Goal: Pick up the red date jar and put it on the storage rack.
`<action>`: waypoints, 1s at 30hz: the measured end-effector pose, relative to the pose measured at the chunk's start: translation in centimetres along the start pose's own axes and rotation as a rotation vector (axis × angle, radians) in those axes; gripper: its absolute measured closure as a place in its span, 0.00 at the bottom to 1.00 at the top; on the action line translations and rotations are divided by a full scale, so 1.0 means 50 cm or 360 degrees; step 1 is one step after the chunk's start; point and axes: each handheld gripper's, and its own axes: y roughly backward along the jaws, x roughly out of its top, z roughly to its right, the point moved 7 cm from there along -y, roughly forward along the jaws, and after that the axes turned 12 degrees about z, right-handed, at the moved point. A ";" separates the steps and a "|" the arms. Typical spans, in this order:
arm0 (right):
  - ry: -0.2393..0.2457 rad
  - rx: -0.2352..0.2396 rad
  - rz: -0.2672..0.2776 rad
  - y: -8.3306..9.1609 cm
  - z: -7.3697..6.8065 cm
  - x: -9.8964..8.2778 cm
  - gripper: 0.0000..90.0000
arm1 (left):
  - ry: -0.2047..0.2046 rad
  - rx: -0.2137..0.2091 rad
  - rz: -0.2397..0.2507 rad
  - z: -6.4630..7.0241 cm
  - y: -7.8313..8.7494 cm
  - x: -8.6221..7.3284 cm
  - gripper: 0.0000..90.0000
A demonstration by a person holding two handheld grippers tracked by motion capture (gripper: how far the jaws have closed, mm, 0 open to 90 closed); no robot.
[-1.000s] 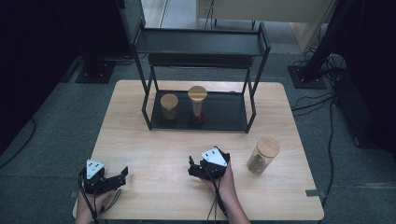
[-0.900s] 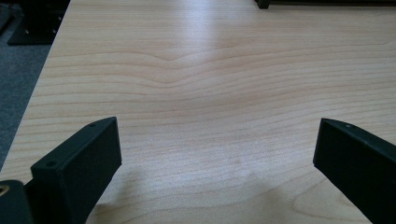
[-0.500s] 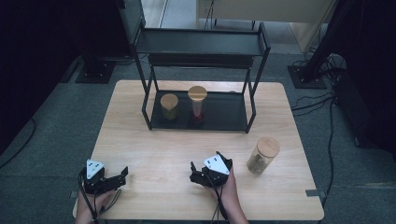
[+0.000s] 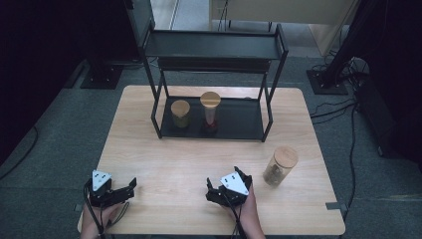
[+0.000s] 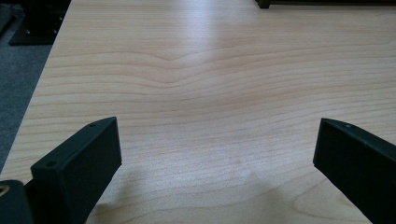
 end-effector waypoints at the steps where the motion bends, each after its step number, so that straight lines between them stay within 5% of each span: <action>1: 0.0003 -0.0001 -0.0002 0.002 0.001 -0.001 0.02 | 0.0000 0.0000 0.0000 0.000 0.000 0.000 0.01; 16: 0.0023 -0.0035 -0.0012 0.036 0.026 -0.012 0.02 | -0.0005 0.0001 -0.0005 0.000 0.000 0.000 0.01; 30: 0.0015 -0.0109 -0.0038 0.069 0.084 -0.027 0.02 | -0.0006 -0.0001 -0.0007 0.000 -0.001 0.000 0.01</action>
